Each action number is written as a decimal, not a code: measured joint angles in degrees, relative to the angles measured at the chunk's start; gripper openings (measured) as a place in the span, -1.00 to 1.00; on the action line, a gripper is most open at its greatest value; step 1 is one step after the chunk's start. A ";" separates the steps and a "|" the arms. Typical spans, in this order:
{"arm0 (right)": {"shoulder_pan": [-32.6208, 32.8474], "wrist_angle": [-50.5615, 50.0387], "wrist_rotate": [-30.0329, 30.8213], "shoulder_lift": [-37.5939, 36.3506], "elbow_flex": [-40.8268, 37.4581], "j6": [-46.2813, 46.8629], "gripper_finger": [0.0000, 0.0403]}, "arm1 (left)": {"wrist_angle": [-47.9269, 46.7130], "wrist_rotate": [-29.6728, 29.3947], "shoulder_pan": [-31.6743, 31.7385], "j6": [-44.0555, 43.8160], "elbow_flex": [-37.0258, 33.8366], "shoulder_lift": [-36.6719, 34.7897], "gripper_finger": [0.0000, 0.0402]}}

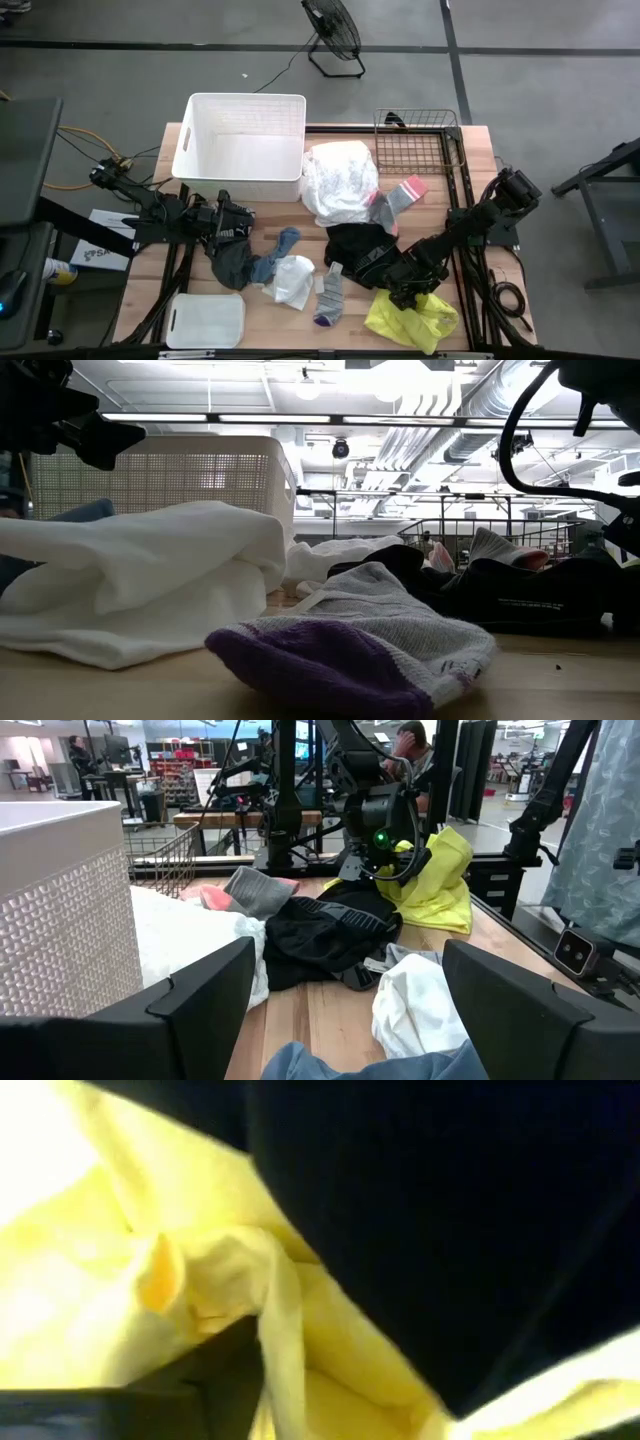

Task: Pick & Place Cloths
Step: Put the yellow shirt into the top white bin

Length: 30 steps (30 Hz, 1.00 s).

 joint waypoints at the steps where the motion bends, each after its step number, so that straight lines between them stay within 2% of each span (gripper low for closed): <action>1: 0.00 0.06 -0.20 0.02 0.00 -0.04 0.05 | 0.00 0.02 0.00 0.00 0.00 0.00 0.59; 9: 0.00 2.24 -3.55 0.09 -0.09 1.76 -0.80 | 0.00 0.02 0.02 0.00 0.00 0.00 0.59; 14: 0.04 6.29 -5.91 -0.31 -0.24 4.65 -0.81 | 0.00 0.02 0.02 -0.02 0.00 0.00 0.59; 17: 0.13 9.29 -4.02 -2.41 -0.42 6.30 -0.81 | 0.00 0.01 0.02 0.00 0.00 0.00 0.59; 30: 2.06 13.62 4.85 -23.50 -0.22 8.33 -0.81 | 0.00 0.02 0.01 -0.01 0.00 -0.01 0.59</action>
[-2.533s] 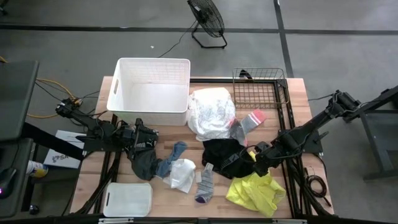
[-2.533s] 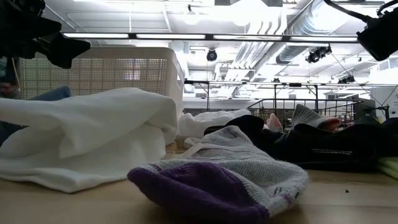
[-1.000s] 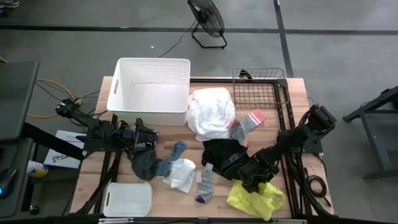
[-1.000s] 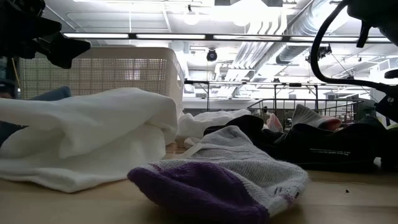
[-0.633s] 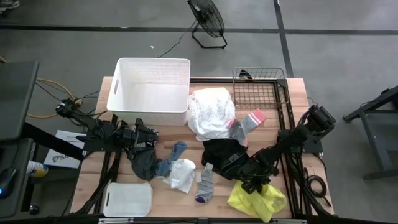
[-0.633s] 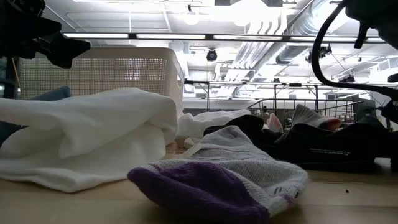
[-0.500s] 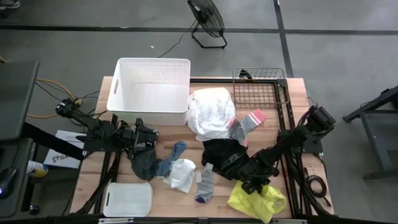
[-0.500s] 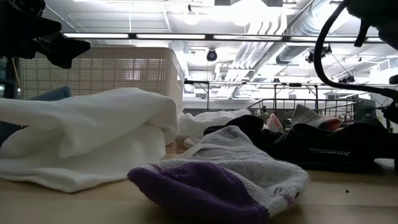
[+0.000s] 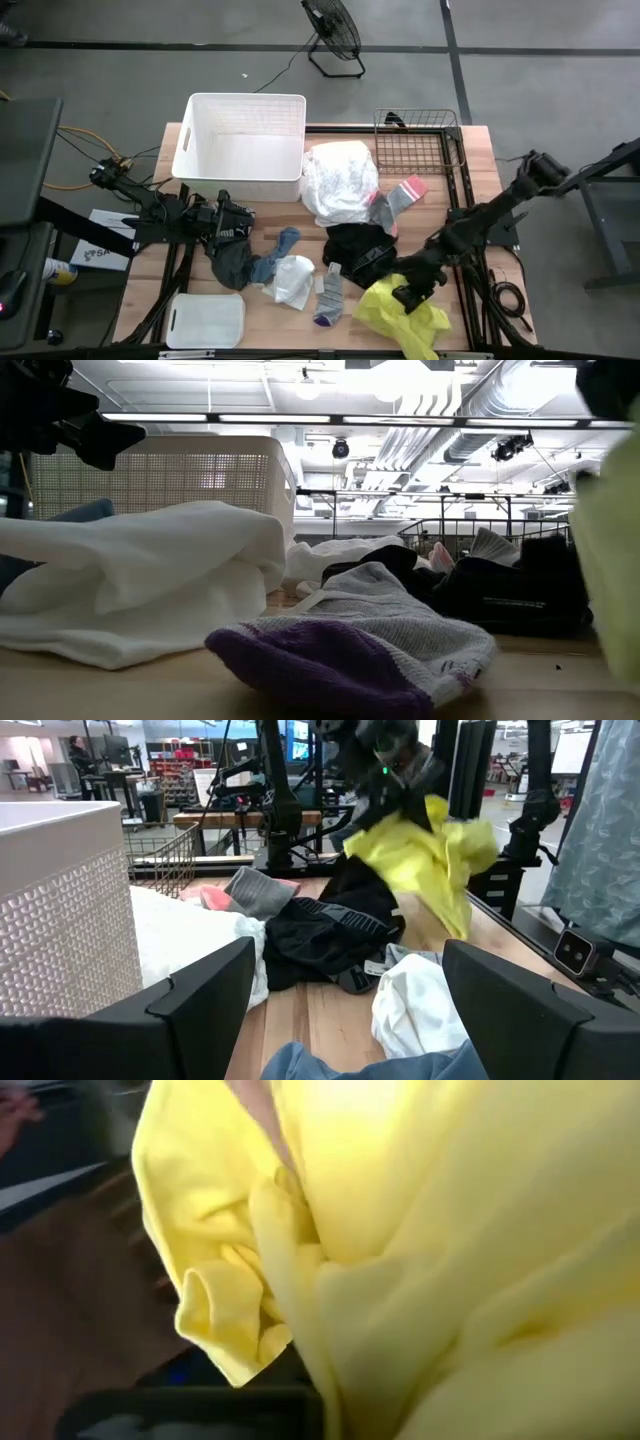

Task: Pick & Place Cloths
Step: Put the yellow shirt into the top white bin

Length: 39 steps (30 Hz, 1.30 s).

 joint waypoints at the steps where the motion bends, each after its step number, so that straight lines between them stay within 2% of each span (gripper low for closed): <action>1: 0.35 -0.04 0.31 -1.58 0.02 0.00 -0.81 | 0.00 0.00 0.01 0.01 0.00 -0.01 0.59; 10: 2.92 -1.68 1.22 -11.86 0.09 0.63 -0.81 | 0.00 -0.02 0.00 1.39 0.00 -0.01 0.59; 18: 3.82 -9.27 10.52 -19.23 0.11 -3.37 -0.81 | 0.00 0.00 -0.01 0.07 0.00 -0.01 0.59; 21: 3.78 -11.38 17.02 -22.06 0.11 -6.99 -0.81 | 0.00 0.09 -0.01 -2.95 0.00 -0.01 0.59; 29: 3.65 -11.50 31.00 -27.41 0.11 -17.35 -0.81 | 5.39 -0.83 0.01 -24.85 0.00 -0.01 0.59; 36: 2.98 -11.46 40.21 -29.89 0.11 -25.33 -0.81 | 18.02 -0.95 0.01 -34.02 0.00 -0.01 0.59; 39: 1.67 -10.97 42.06 -30.61 0.13 -28.97 -0.81 | 23.93 -1.59 0.01 -33.69 0.00 -0.01 0.59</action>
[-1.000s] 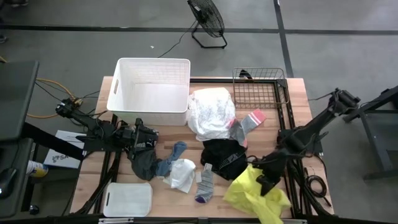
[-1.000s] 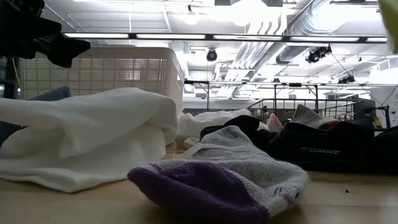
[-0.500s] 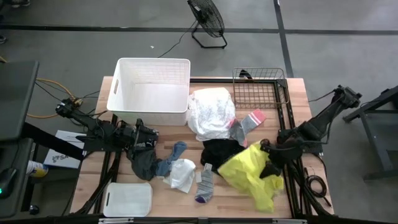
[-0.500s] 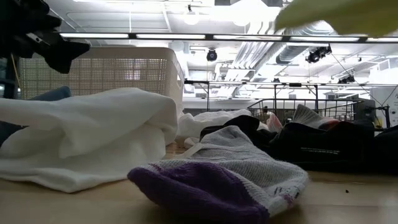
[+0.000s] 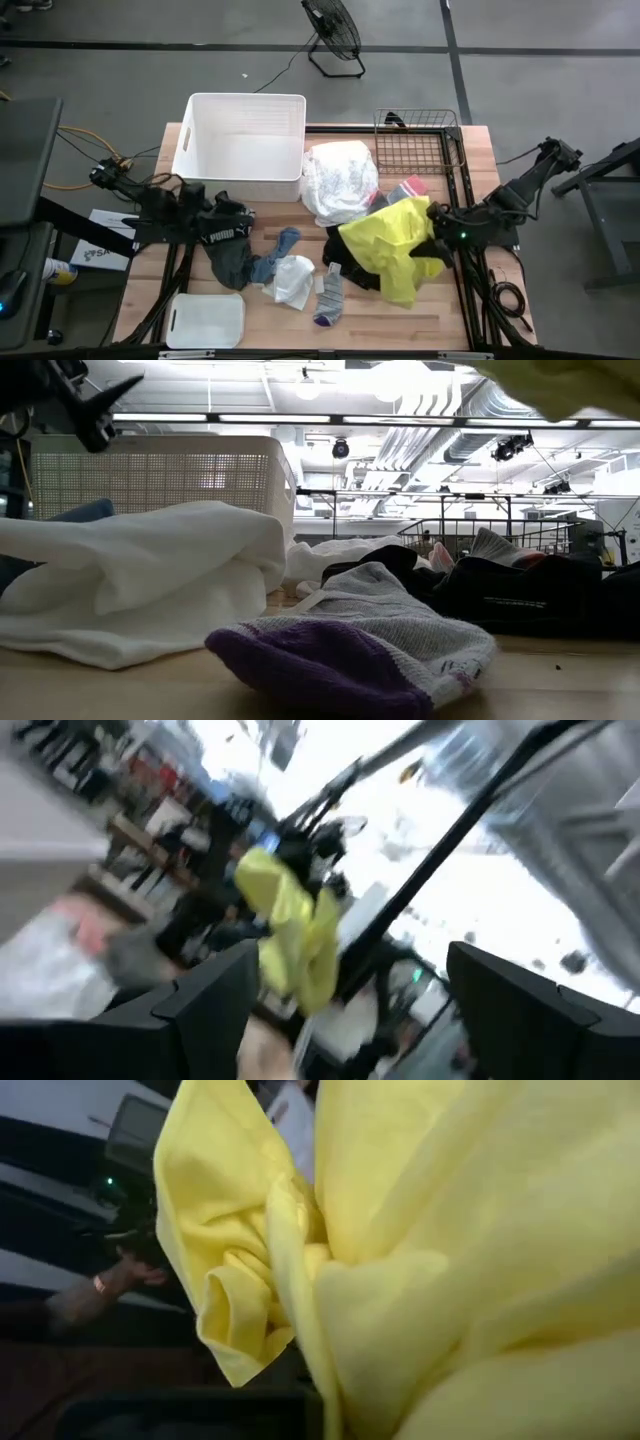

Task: Pick & Place Cloths
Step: Put the yellow shirt into the top white bin

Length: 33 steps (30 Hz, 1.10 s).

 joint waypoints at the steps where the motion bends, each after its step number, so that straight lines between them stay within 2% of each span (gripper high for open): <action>1: -0.51 0.35 0.29 -0.20 0.00 -1.16 -0.81 | 1.96 -0.38 0.00 0.70 0.00 0.00 0.59; 6: -3.20 3.39 0.49 -1.23 0.00 -7.39 -0.81 | 10.44 -1.11 0.00 1.99 0.35 -0.02 0.59; 10: -5.42 6.31 0.08 -2.06 0.00 -11.93 -0.81 | 9.18 -2.13 0.00 2.76 2.28 0.08 0.59; 13: -6.98 7.66 0.00 -2.67 0.00 -14.34 -0.81 | 10.24 -5.51 0.00 2.71 3.98 -0.02 0.59; 18: -9.71 10.10 -2.08 -2.85 0.02 -17.14 -0.81 | 9.82 -5.79 0.00 4.92 7.87 1.84 0.59; 25: -13.24 13.96 -4.77 -2.68 0.02 -19.71 -0.81 | 8.95 -3.47 0.00 18.83 20.47 11.97 0.59; 28: -14.25 16.39 -4.80 -2.66 0.02 -21.57 -0.81 | 4.97 -3.67 0.00 25.24 27.87 17.47 0.59; 33: -15.86 19.26 -4.74 -2.66 0.04 -24.26 -0.81 | -3.21 -12.24 0.00 30.55 40.95 26.20 0.59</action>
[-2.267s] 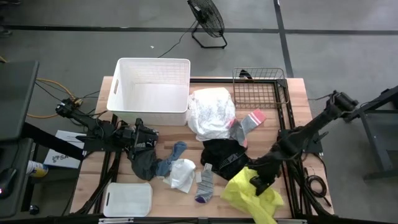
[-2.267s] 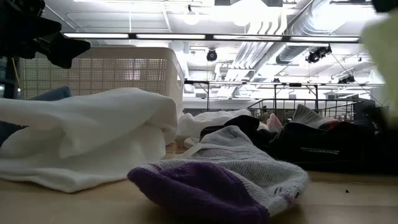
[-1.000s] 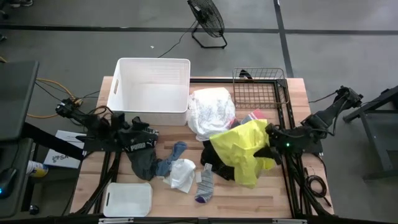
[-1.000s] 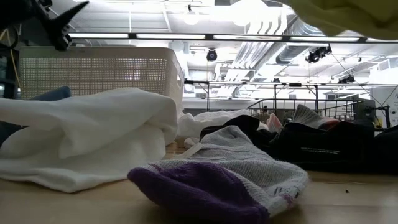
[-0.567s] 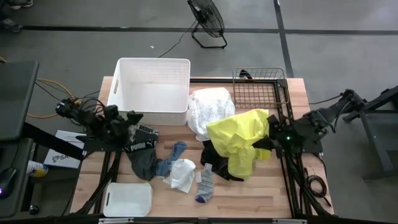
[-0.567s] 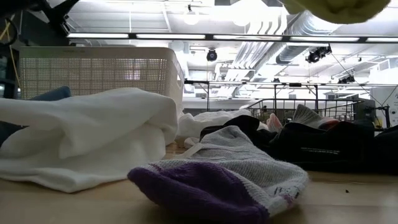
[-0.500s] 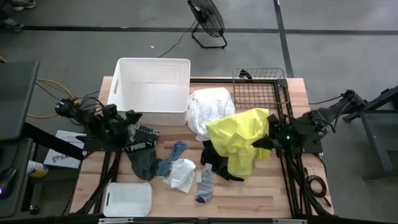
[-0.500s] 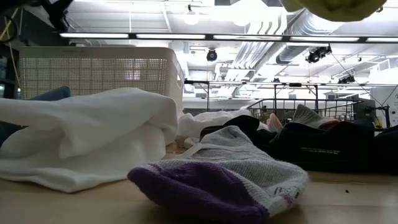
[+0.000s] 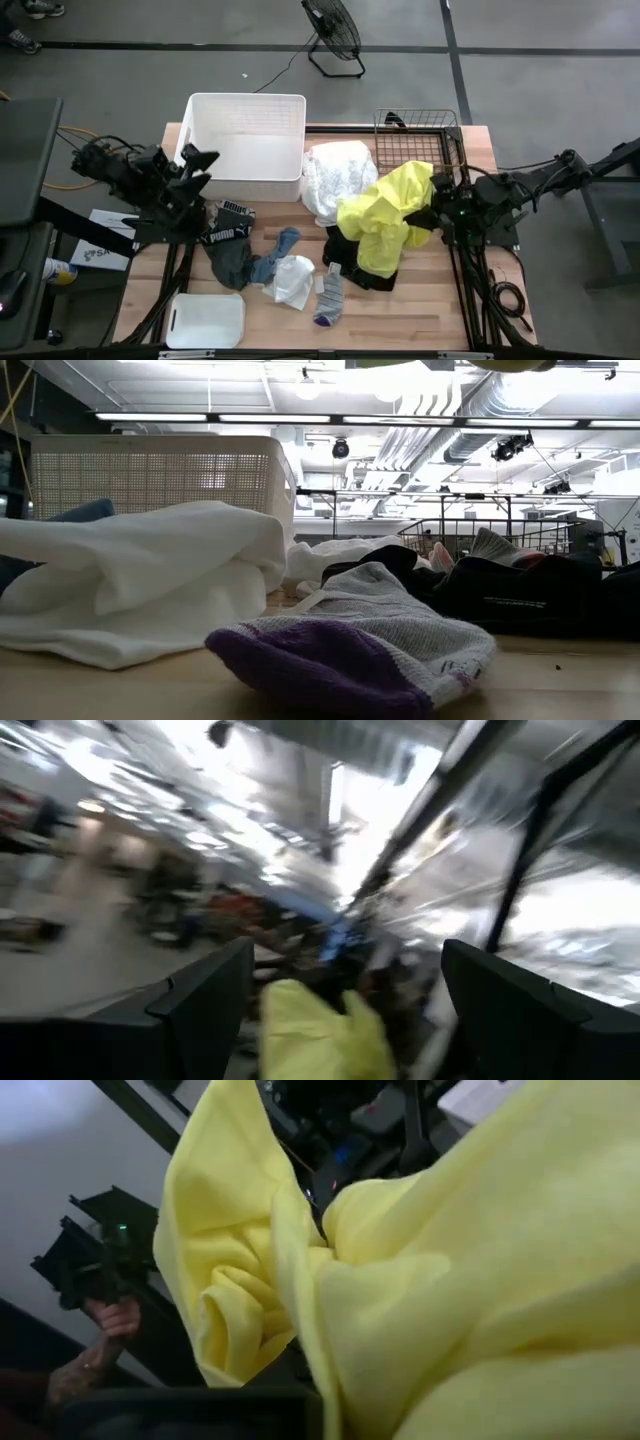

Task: Pick & Place Cloths
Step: Put the yellow shirt into the top white bin

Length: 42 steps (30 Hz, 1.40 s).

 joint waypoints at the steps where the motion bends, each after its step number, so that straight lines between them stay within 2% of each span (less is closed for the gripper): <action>1: -0.38 0.27 -0.02 0.00 0.00 -0.22 -0.81 | -2.07 -1.36 0.02 0.75 2.70 1.58 0.59; 8: -4.30 5.63 0.00 0.72 0.00 -5.46 -0.81 | -17.21 -10.43 0.02 5.60 19.51 11.96 0.59; 13: -8.39 13.46 0.03 1.75 0.00 -12.19 -0.81 | -24.91 -13.44 0.02 7.43 27.79 17.03 0.59; 17: -11.71 14.94 -0.25 3.18 2.22 -16.23 -0.81 | -25.05 -15.89 0.04 10.62 30.83 20.55 0.59; 21: -14.90 13.29 -3.57 6.26 6.88 -19.39 -0.81 | -24.89 -17.78 0.09 12.31 31.93 23.33 0.59; 24: -17.25 11.69 -6.34 8.87 10.68 -21.17 -0.81 | -23.84 -17.74 2.88 11.64 32.06 24.72 0.59; 26: -18.89 10.37 -7.90 10.59 12.96 -21.55 -0.81 | -24.02 -15.85 5.47 9.29 32.06 25.64 0.59; 35: -24.74 8.62 -16.35 16.08 19.11 -22.52 -0.81 | -24.75 4.29 18.68 -1.68 32.02 32.76 0.59; 39: -26.66 7.88 -17.10 17.40 20.74 -24.21 -0.81 | -24.24 10.71 22.93 -5.04 32.03 34.95 0.59; 42: -27.93 7.65 -14.65 17.82 21.16 -25.35 -0.81 | -24.17 13.51 24.38 -5.92 32.03 36.25 0.59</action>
